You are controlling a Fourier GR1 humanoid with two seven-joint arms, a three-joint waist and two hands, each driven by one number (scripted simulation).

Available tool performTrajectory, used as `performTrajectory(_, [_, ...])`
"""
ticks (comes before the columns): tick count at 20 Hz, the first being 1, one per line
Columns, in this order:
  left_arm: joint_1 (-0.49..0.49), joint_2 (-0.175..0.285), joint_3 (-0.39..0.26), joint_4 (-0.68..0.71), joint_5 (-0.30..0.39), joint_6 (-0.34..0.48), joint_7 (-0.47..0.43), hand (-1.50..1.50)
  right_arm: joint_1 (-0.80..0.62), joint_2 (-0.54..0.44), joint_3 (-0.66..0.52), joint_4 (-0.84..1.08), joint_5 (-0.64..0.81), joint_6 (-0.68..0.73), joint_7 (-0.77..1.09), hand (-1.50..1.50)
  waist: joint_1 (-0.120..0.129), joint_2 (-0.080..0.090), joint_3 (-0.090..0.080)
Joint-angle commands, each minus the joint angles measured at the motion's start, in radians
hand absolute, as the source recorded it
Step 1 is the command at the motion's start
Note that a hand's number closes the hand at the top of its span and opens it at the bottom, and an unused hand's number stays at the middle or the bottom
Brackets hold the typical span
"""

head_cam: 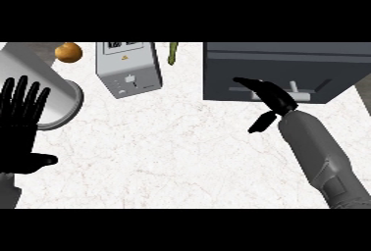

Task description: Pick up the cup, place it into the drawer and close the drawer

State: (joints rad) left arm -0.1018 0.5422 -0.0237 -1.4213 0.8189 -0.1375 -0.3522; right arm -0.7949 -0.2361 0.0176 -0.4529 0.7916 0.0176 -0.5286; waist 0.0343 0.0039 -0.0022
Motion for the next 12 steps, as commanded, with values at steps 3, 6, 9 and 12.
performTrajectory(3, [-0.009, -0.039, -0.017, 0.005, -0.04, -0.002, -0.02, -1.5, -0.126, -0.082, -0.056, 0.206, 0.004, 0.002, -0.059, -1.5, 0.026, 0.021, 0.005])
performTrajectory(6, [0.018, -0.032, -0.007, -0.024, -0.018, -0.03, -0.013, -1.5, -0.191, -0.082, -0.073, 0.242, -0.002, 0.022, -0.009, -1.5, 0.047, 0.023, 0.005])
performTrajectory(9, [-0.017, -0.047, -0.029, -0.003, -0.059, 0.004, -0.008, -1.5, -0.189, -0.099, -0.082, 0.262, -0.007, 0.015, -0.055, -1.5, 0.047, 0.029, 0.006])
performTrajectory(12, [-0.035, -0.058, -0.037, 0.015, -0.072, 0.003, -0.012, -1.5, -0.247, -0.117, -0.096, 0.275, -0.018, 0.059, -0.026, -1.5, 0.05, 0.033, 0.005])
